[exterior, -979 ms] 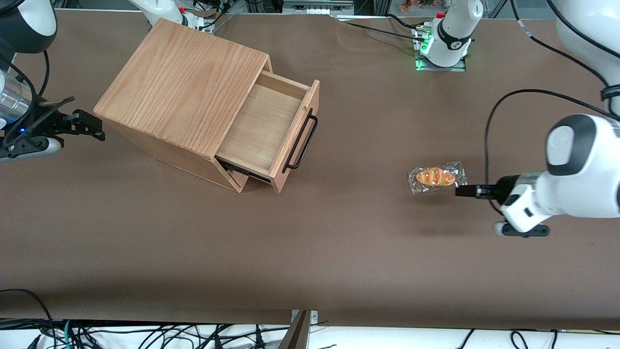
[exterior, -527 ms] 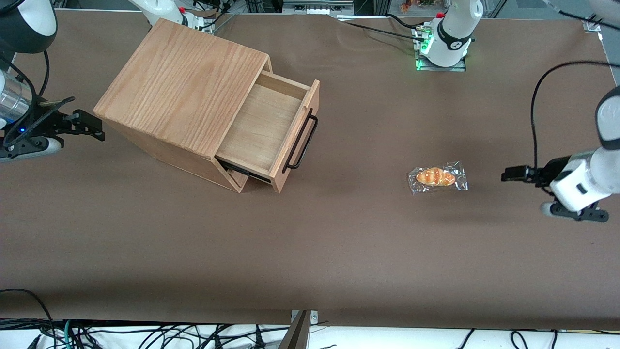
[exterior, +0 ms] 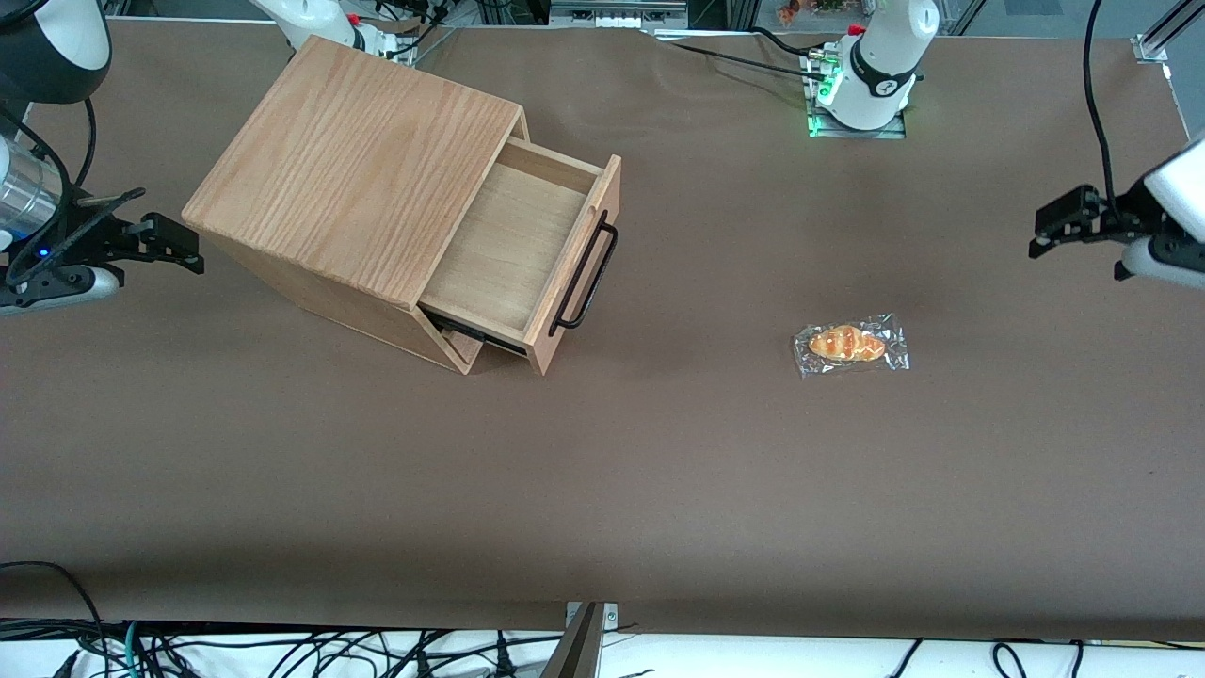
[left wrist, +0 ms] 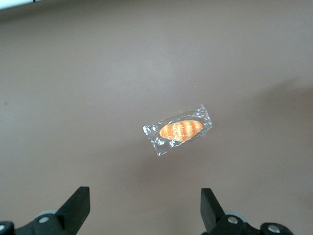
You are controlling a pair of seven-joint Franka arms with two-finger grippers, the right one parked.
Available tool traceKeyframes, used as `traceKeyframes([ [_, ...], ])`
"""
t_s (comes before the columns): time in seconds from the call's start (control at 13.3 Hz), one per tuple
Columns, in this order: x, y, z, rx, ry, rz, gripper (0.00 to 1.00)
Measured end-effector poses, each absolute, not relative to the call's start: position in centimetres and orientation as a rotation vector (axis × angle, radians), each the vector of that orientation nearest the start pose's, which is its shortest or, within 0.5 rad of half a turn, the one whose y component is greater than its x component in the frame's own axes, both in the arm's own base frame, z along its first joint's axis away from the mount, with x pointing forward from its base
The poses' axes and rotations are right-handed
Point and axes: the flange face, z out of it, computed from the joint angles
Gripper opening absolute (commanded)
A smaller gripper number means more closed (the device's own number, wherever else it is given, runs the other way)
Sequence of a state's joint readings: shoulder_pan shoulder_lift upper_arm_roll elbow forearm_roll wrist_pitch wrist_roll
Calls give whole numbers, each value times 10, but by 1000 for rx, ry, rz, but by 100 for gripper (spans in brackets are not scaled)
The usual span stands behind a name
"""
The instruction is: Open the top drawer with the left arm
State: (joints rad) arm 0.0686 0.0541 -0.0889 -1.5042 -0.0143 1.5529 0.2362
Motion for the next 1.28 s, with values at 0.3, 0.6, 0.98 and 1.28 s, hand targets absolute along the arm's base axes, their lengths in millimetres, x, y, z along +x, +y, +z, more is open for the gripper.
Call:
traceKeyframes([
  [0.3, 552, -29, 603, -3133, 403, 73, 100],
  [0.6, 552, -30, 598, -3133, 400, 76, 100],
  [0.98, 553, -25, 599, -3135, 385, 59, 100],
  [1.28, 554, -21, 599, -3136, 375, 57, 100],
])
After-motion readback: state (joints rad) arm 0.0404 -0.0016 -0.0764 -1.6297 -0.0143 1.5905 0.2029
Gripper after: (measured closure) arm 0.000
